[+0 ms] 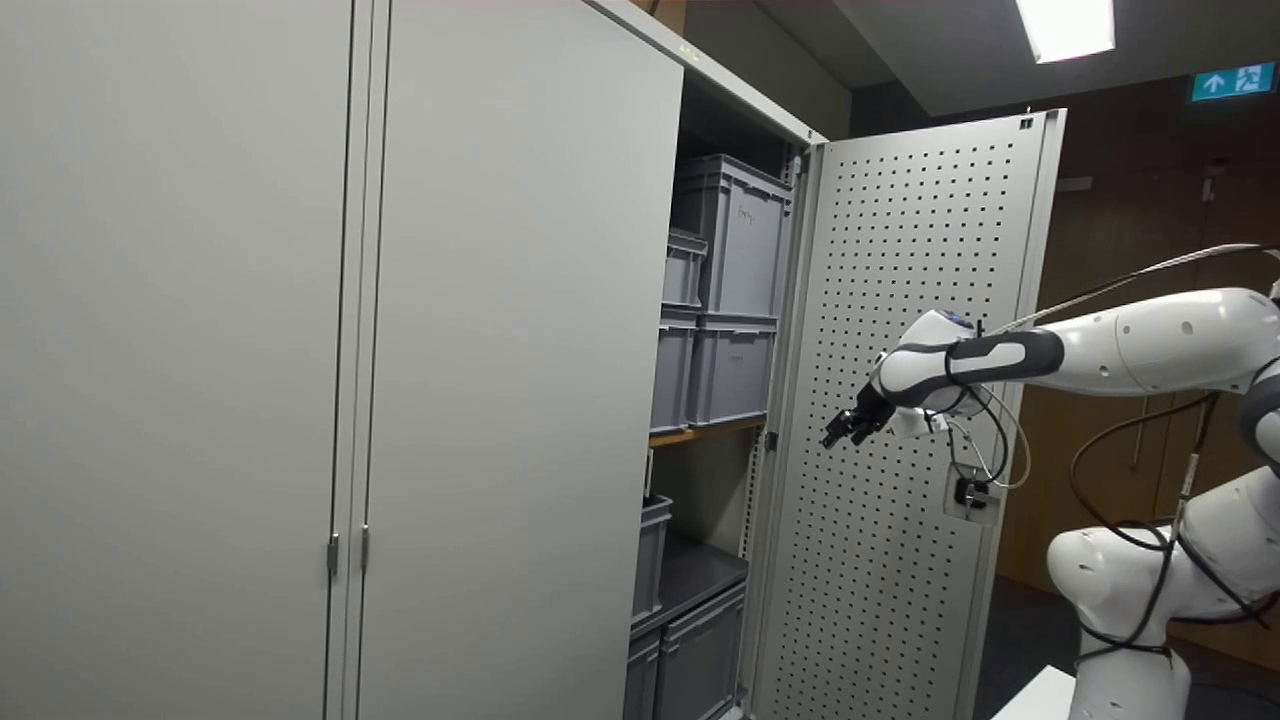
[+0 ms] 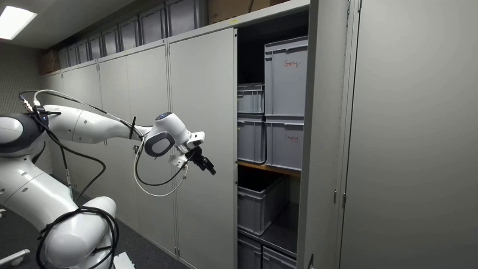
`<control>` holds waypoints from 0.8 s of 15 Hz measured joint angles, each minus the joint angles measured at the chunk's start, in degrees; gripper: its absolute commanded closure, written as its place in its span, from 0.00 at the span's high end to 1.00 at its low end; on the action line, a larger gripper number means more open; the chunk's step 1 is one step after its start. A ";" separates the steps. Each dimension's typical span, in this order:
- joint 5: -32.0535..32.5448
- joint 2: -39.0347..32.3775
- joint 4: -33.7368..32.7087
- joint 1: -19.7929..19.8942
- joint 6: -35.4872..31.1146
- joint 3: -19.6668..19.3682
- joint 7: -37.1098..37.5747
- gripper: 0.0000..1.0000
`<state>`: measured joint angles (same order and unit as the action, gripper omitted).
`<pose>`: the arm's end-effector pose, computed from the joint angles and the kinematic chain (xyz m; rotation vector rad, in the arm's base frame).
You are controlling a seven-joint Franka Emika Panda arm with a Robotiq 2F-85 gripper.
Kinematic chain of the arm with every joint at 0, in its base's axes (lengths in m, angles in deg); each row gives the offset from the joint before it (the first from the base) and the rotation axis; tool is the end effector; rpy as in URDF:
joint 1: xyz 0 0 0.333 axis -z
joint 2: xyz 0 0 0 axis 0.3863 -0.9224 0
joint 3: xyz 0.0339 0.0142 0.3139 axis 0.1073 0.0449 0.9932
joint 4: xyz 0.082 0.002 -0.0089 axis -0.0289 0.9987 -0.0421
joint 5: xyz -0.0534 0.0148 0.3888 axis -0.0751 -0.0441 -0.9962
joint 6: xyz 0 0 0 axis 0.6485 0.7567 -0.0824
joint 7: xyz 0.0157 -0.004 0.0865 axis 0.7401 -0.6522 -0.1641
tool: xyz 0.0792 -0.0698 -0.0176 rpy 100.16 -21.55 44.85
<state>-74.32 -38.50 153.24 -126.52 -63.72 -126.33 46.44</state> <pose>0.3842 0.0236 0.5149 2.9211 -0.0857 0.9731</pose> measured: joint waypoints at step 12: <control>-0.73 -0.76 0.05 0.65 4.57 -1.24 -5.84 1.00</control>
<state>-75.05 -39.26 153.30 -125.87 -59.15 -127.57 40.61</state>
